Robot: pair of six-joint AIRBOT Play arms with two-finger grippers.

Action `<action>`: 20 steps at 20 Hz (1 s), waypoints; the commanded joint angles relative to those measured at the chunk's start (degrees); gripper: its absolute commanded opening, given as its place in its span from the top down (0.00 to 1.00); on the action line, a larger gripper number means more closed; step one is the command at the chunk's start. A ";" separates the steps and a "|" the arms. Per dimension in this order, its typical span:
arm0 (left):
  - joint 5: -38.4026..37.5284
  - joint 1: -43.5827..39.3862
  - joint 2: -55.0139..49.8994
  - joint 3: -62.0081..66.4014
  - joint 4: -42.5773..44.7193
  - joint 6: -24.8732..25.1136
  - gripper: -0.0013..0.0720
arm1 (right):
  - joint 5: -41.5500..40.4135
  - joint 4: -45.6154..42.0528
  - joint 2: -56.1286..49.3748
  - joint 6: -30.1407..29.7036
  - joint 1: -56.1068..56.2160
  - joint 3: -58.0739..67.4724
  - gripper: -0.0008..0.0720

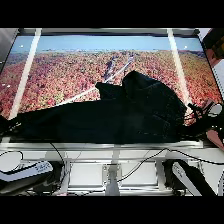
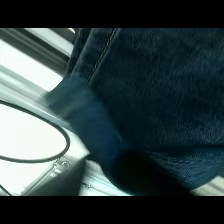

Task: Fold the clothes and pants, and hang the long-sleeved shirts on hangers.

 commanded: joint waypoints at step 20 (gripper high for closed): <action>25.64 -0.07 0.09 8.00 -3.93 1.16 0.25 | -36.06 4.61 -3.80 4.94 -7.08 15.80 0.92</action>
